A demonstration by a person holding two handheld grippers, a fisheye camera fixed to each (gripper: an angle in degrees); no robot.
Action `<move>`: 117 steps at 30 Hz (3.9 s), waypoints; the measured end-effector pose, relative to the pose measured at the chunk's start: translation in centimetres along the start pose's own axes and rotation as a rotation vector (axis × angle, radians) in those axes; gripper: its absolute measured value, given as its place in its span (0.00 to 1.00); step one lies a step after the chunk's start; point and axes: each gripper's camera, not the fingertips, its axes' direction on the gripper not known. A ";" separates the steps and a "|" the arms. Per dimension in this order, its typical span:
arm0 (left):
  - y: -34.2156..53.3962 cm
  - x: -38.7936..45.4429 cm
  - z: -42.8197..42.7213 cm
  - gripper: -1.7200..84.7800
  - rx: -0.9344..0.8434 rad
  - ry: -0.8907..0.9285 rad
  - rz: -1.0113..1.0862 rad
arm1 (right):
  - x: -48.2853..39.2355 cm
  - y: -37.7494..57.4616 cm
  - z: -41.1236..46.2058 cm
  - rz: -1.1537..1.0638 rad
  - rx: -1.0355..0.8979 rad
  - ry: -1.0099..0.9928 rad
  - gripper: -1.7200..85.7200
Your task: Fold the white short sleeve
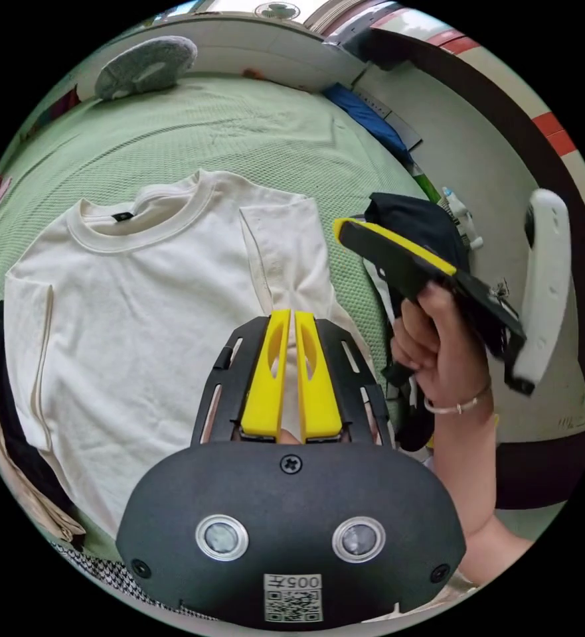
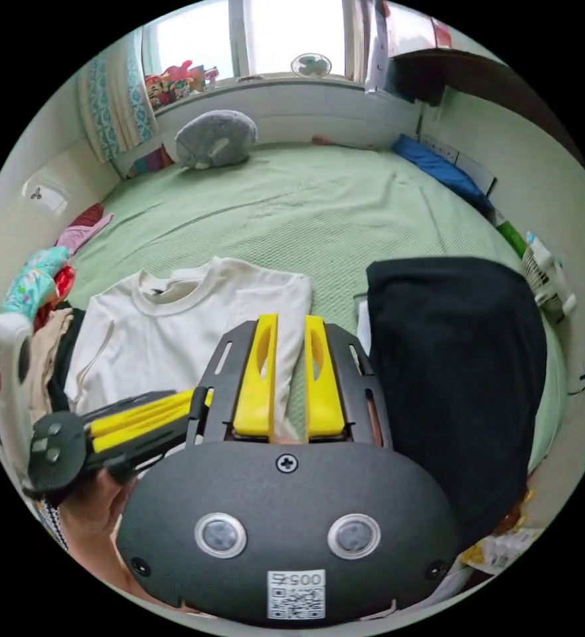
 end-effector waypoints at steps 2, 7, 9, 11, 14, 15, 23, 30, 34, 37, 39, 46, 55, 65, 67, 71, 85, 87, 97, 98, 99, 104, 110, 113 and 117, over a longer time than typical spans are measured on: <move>-0.1 -0.5 0.2 0.05 -0.028 0.031 -0.003 | 0.1 -2.2 1.7 -0.012 -0.067 -0.014 0.08; -0.4 -2.0 -0.2 0.06 -0.056 0.018 -0.007 | 0.4 -5.8 6.3 -0.019 -0.251 -0.008 0.07; -0.4 -2.4 -0.1 0.06 -0.075 0.010 -0.005 | 0.1 -6.1 6.6 -0.048 -0.248 -0.008 0.06; -0.4 -2.8 -0.2 0.06 -0.094 0.024 -0.008 | -0.3 -7.0 6.2 -0.080 -0.232 -0.016 0.02; -0.4 -3.1 -0.9 0.06 -0.083 0.029 0.004 | -0.8 -8.9 4.7 -0.086 -0.142 -0.015 0.00; -0.3 -3.2 -1.1 0.06 -0.083 0.008 0.011 | -0.9 -9.5 4.8 -0.068 -0.140 -0.012 0.00; -0.1 -4.0 -2.9 0.06 -0.081 -0.028 0.030 | -1.8 -8.6 3.3 -0.037 -0.080 0.164 0.02; 0.2 -5.6 -5.0 0.06 -0.082 -0.013 0.020 | -3.8 0.3 -2.3 -0.128 -0.115 0.103 0.01; 0.6 -5.9 -6.6 0.06 -0.098 -0.058 0.055 | -4.5 4.8 -1.1 -0.103 -0.168 0.121 0.01; 1.1 -6.7 -8.8 0.05 -0.063 -0.137 0.064 | -4.0 6.4 -0.7 -0.061 -0.149 0.125 0.00; 1.4 -7.7 -10.4 0.05 -0.034 -0.172 0.055 | -4.0 6.2 -1.6 -0.050 -0.176 0.177 0.00; 3.3 -15.4 -17.6 0.07 0.119 -0.256 -0.144 | -3.0 3.4 -8.4 0.009 0.009 -0.003 0.00; 6.2 -21.7 -24.2 0.09 0.242 -0.383 -0.390 | -4.8 0.6 -4.2 0.055 -0.080 -0.021 0.00; 6.7 -23.0 -26.5 0.09 0.234 -0.362 -0.340 | -4.0 3.2 -2.1 -0.054 -0.016 0.004 0.01; 7.0 -23.7 -27.6 0.09 0.247 -0.323 -0.327 | -3.1 2.9 -2.1 -0.031 -0.001 -0.015 0.01; 6.6 -26.0 -29.2 0.12 0.170 -0.373 -0.283 | -1.8 1.3 -1.7 -0.049 -0.007 -0.089 0.06; 0.5 -32.5 -31.4 0.21 0.066 -0.350 -0.111 | 0.2 -8.6 5.9 -0.116 -0.192 -0.030 0.11; 0.3 -32.9 -31.2 0.22 0.065 -0.356 -0.109 | 0.5 -9.1 6.7 -0.102 -0.228 -0.052 0.11; 0.8 -29.3 -30.3 0.17 0.009 -0.420 0.024 | -2.6 -8.4 6.0 -0.217 -0.172 0.016 0.10; 0.9 -28.7 -30.2 0.16 0.004 -0.426 0.044 | -2.8 -8.3 5.8 -0.221 -0.169 0.009 0.10; 1.0 -27.7 -30.0 0.13 -0.004 -0.454 0.067 | -3.2 -8.2 5.6 -0.221 -0.166 -0.002 0.09; 1.7 -24.3 -29.7 0.07 -0.033 -0.611 0.132 | -4.9 -7.7 4.9 -0.269 -0.189 0.060 0.02; 2.0 -20.5 -34.9 0.06 0.107 -0.683 0.133 | -5.2 -10.1 -0.8 -0.248 -0.102 0.113 0.01; 1.8 -18.6 -38.1 0.06 0.185 -0.755 0.134 | -5.4 -11.6 -4.2 -0.209 -0.030 0.173 0.01; 2.7 -16.8 -41.6 0.06 0.274 -0.787 0.089 | -5.0 -11.9 -8.4 -0.109 0.061 0.193 0.01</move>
